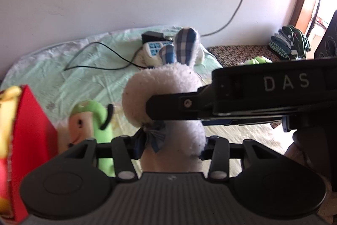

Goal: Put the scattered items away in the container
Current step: 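Lift the second white bunny with the right gripper toward the red box, then lower the white bunny into the red box beside the other bunny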

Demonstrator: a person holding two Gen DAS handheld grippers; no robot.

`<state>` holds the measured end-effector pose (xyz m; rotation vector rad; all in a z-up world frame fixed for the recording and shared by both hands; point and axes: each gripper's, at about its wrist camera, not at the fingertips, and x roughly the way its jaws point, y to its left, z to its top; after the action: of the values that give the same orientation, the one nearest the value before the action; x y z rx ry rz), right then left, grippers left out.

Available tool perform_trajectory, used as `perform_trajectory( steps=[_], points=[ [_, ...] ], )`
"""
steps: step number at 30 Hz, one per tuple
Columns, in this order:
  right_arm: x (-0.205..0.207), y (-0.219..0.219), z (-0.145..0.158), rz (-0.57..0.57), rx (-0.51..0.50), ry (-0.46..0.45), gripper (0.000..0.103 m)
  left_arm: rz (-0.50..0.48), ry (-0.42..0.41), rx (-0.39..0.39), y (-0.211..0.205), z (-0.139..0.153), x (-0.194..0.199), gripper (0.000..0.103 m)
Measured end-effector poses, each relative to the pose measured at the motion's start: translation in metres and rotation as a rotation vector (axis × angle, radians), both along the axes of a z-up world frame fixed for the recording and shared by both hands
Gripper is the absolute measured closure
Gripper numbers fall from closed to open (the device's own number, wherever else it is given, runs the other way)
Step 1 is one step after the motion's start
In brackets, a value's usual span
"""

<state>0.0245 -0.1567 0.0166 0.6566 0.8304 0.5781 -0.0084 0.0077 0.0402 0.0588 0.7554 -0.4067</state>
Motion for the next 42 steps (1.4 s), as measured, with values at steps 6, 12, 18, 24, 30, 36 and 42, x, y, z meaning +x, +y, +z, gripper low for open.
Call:
perform_trajectory(
  steps=[6,12,18,24,30,36,42],
  points=[
    [-0.011,0.038,0.028,0.029,-0.008,-0.101,0.048,0.037,-0.090,-0.006,0.039,0.024,-0.020,0.059],
    [-0.015,0.090,0.053,0.054,0.002,-0.169,0.048,0.086,-0.148,-0.003,0.097,0.041,-0.036,0.059],
    [-0.018,0.156,0.058,0.085,-0.014,-0.194,0.047,0.135,-0.153,-0.020,0.164,0.045,-0.045,0.059],
    [-0.019,0.223,0.061,0.128,-0.039,-0.225,0.046,0.191,-0.156,-0.037,0.228,0.046,-0.049,0.058],
    [-0.015,0.282,0.055,0.179,-0.067,-0.218,0.046,0.256,-0.118,-0.027,0.285,0.036,-0.050,0.058],
    [-0.006,0.335,0.050,0.263,-0.099,-0.221,0.046,0.331,-0.102,-0.018,0.327,0.027,-0.037,0.055],
    [0.015,0.372,0.034,0.301,-0.127,-0.177,0.047,0.370,-0.035,-0.030,0.353,0.013,-0.020,0.053]
  ],
)
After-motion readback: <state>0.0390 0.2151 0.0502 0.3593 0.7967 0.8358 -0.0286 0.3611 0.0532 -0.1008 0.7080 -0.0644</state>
